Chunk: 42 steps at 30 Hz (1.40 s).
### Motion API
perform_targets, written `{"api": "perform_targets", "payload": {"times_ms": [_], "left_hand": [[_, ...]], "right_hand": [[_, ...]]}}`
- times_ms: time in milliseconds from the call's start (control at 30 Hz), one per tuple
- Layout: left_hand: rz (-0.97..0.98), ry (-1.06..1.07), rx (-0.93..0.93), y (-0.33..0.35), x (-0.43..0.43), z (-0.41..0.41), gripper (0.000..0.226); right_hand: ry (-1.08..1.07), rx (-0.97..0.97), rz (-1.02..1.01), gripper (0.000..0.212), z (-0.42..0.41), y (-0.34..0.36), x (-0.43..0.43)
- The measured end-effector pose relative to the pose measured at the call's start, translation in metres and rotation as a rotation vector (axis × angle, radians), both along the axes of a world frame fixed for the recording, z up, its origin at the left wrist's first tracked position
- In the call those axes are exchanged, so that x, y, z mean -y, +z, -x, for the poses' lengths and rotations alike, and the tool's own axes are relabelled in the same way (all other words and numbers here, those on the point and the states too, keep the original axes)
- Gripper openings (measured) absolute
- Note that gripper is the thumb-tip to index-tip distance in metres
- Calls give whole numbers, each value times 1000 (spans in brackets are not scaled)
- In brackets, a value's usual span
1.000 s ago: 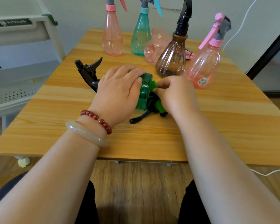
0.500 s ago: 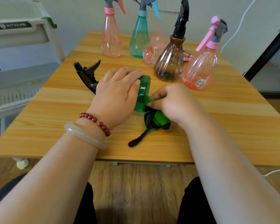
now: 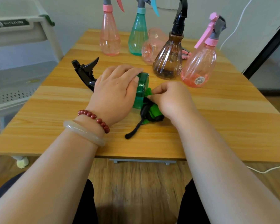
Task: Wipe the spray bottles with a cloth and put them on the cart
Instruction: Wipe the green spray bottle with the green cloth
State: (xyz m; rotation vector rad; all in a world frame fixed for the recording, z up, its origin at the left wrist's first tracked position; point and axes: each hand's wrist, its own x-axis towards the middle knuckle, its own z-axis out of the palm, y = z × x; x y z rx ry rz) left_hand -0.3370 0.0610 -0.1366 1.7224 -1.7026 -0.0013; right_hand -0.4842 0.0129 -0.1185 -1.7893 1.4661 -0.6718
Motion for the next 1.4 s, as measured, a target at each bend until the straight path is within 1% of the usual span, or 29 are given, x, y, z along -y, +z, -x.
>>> {"api": "perform_targets", "payload": {"times_ms": [100,233,367,400,500,533,567,667,733,767,867,900,933,1000,1033,1067,1100,1200,1233,1267,1300,1367,1400], "left_hand": [[-3,7,7,0,1,-1,51],[5,3,5,0,1,-1,51],[-6,10,11,0,0,-1,52],[-7,9,10,0,0,-1,52],[-6,5,6,0,0,-1,52],[-5,4,4,0,0,-1,52],[-3,3,4,0,0,-1,51],[-10,9,5,1,-1,0,52],[-14,11,1,1,-1,0,52],[-15,11,-1,1,-1,0,52],[-13,9,-7,1,0,1,52],[-13,9,-6,1,-1,1,52],[-13,9,-2,1,-1,1,52],[-16,9,7,0,-2,1,52],[-18,10,10,0,-3,1,53],[-18,10,10,1,-3,1,53],[-17,9,8,1,-2,1,53],[-14,3,-1,1,-1,0,52],[-15,2,0,1,-1,0,52],[-17,0,0,1,-1,0,52],[-19,1,0,1,-1,0,53],[-21,4,6,1,-2,-1,53],[-20,5,11,1,-2,-1,53]], "right_hand": [[24,18,-30,8,1,-1,-4],[14,117,-93,11,5,3,-8],[32,58,-47,12,5,1,-10],[33,76,-54,12,5,3,-11],[-8,250,-75,11,5,12,-12],[-16,281,-76,10,5,12,-12],[-10,268,-75,10,5,11,-13],[61,96,-87,14,6,4,-16],[71,84,-85,15,7,4,-15],[58,123,-73,15,7,6,-15],[-5,337,-16,19,5,13,-14],[-1,342,2,20,5,13,-15],[20,285,17,19,5,12,-16],[93,79,11,17,6,7,-19],[111,16,-7,16,6,5,-18],[106,14,-19,16,7,5,-18],[86,60,-16,15,7,8,-18],[-18,294,75,15,6,18,-16],[-23,321,103,16,6,19,-17],[-4,289,119,18,6,18,-18],[34,207,116,19,5,16,-19],[109,26,48,19,5,7,-20],[115,-5,11,18,5,5,-18]]}}
